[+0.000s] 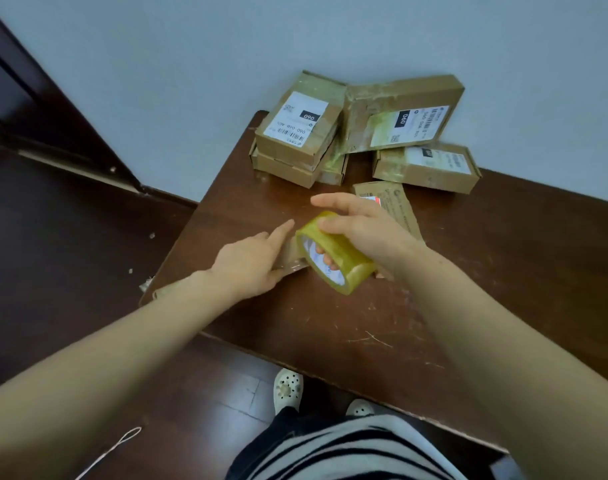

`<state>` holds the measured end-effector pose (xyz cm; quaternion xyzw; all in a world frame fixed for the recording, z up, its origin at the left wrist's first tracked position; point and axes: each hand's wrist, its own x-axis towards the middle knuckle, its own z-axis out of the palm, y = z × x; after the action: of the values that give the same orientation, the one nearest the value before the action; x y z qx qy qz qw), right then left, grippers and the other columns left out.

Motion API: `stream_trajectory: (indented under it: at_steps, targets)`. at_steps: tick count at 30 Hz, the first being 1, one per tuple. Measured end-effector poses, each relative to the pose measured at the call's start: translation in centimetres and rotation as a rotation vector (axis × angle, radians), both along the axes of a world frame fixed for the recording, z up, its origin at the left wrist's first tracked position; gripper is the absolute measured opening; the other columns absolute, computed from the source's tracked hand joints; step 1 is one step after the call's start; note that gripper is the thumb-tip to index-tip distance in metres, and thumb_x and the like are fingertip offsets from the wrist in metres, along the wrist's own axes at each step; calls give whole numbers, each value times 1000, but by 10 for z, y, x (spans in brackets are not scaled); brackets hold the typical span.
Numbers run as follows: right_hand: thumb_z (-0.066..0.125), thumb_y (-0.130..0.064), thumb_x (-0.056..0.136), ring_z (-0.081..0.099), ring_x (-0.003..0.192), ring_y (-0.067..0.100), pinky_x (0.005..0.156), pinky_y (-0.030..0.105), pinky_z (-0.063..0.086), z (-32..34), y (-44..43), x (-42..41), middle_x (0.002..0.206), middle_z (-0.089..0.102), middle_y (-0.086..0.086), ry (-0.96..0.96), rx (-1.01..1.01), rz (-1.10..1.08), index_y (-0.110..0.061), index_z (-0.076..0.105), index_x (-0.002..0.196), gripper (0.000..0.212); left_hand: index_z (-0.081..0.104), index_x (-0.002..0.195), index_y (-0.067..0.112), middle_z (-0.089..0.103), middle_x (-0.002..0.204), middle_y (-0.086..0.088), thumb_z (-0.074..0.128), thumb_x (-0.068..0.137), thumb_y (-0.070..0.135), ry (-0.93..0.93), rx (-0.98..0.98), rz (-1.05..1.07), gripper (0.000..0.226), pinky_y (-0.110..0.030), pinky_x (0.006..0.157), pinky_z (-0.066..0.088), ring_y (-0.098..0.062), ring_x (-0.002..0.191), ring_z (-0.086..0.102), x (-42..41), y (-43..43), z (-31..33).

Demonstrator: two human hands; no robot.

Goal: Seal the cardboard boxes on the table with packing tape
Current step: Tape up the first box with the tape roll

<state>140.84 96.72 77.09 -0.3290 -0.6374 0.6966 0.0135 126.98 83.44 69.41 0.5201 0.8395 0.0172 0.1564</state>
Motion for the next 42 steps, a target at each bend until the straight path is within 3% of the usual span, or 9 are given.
stream_trajectory:
  at_steps: [4, 12, 17, 21, 25, 30, 34, 37, 42]
  targets:
    - [53, -11, 96, 61, 48, 21, 50, 29, 52, -2, -2, -9, 63, 65, 9, 27, -10, 0, -22, 53, 125, 31, 19, 149, 24, 51, 111, -3, 38, 93, 58, 68, 112, 22, 67, -40, 73, 49, -26, 101, 59, 18, 8, -10]
    - [53, -18, 96, 62, 48, 17, 50, 30, 55, -31, -18, 13, 78, 66, 5, -70, 133, -62, -31, 43, 137, 45, 0, 152, 35, 53, 116, -6, 36, 97, 51, 60, -8, 13, 68, -37, 74, 45, -30, 98, 60, -7, 21, -12]
    - [57, -27, 94, 68, 54, 20, 57, 33, 56, -39, -9, 10, 119, 59, 15, -168, 178, 4, -34, 27, 145, 59, 5, 151, 37, 56, 118, 0, 31, 94, 60, -97, 42, 10, 67, -38, 80, 48, -24, 104, 57, -11, 13, -13]
    - [60, -27, 94, 70, 65, 23, 66, 34, 58, -52, -14, 6, 137, 49, 12, -205, 176, 48, -27, 27, 147, 62, 8, 148, 44, 43, 125, 2, 42, 96, 47, -148, 207, -59, 62, -35, 78, 49, -17, 108, 49, -10, 9, -13]
    - [65, -38, 88, 61, 110, 26, 93, 43, 52, -56, -15, 5, 137, 52, 2, -108, 158, 8, -33, 37, 142, 61, 24, 146, 45, 46, 124, 7, 38, 99, 44, -226, 159, 15, 50, -35, 83, 46, -17, 110, 52, -22, 18, -15]
    - [62, -29, 90, 56, 110, -1, 81, 13, 49, -57, -8, 0, 132, 53, -15, 2, 215, 25, -39, 42, 139, 54, 25, 148, 40, 49, 132, -2, 33, 100, 43, -269, 18, 137, 48, -45, 99, 41, -25, 125, 45, -40, 39, -25]
    - [58, -26, 94, 49, 120, 4, 96, 13, 39, -61, 4, -30, 141, 47, -12, 35, 274, 4, -38, 41, 141, 52, 67, 116, 29, 65, 100, 0, 52, 95, 36, -311, 164, 383, 27, -36, 82, 48, -26, 106, 59, -53, 49, -40]
    - [55, -16, 94, 47, 113, 3, 77, 0, 39, -63, 8, -51, 143, 44, -9, -23, 247, 64, -38, 43, 140, 52, 72, 108, 18, 70, 102, -6, 58, 93, 30, -441, 194, 552, 24, -37, 87, 48, -27, 101, 62, -54, 54, -54]
    - [60, -20, 93, 49, 125, 14, 107, 32, 38, -62, 1, -52, 136, 55, -5, -78, 416, 109, -26, 55, 133, 41, 74, 101, 18, 71, 102, -8, 57, 93, 31, -396, 259, 583, 23, -43, 97, 42, -30, 102, 60, -49, 53, -67]
